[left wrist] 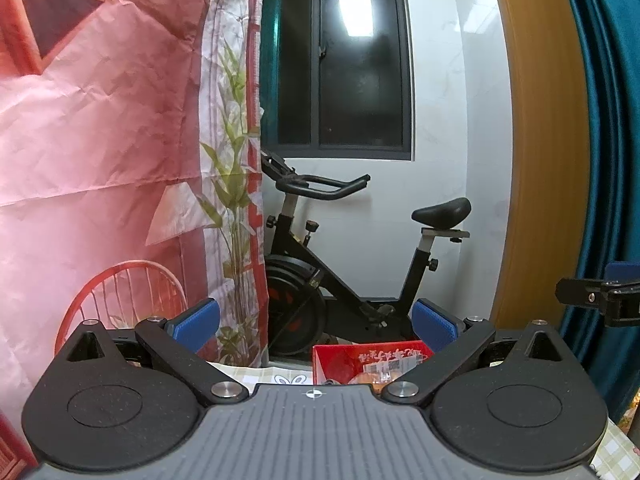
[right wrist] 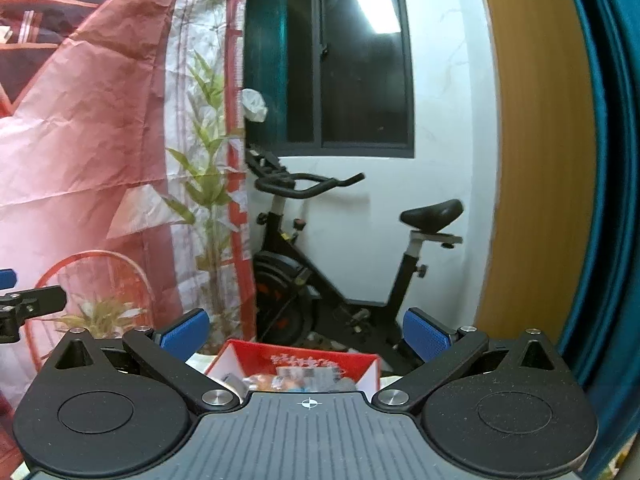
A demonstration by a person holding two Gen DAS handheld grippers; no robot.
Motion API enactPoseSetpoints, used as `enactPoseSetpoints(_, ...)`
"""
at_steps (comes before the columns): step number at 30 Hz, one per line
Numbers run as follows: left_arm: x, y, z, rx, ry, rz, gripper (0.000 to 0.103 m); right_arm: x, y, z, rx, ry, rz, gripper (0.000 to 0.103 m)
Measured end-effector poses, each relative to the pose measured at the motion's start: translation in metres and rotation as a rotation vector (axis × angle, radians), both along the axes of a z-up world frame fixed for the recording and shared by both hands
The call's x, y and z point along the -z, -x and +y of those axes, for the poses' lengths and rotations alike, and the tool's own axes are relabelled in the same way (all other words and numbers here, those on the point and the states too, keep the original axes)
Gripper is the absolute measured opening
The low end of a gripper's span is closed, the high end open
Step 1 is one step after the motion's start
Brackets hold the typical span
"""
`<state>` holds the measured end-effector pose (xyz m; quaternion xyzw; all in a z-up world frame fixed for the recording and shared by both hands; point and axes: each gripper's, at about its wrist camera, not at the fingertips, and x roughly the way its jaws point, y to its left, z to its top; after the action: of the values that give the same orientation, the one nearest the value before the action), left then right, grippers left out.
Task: Organize soft objects
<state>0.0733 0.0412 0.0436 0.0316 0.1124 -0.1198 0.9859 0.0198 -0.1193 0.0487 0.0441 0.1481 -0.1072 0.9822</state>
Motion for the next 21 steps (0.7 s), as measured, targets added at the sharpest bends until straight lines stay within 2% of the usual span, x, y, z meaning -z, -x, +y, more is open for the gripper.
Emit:
enactPoseSetpoints(13,0.0015,-0.0016,0.0027,0.005,0.027,-0.001,0.103,0.0017,-0.0008,0.0015,0.027,0.009,0.001,0.103)
enactPoseSetpoints(21,0.0019,-0.0022,0.0015,0.002,0.019,0.001,0.103,0.0029,-0.0011,0.0025,0.037,0.010,0.003,0.103)
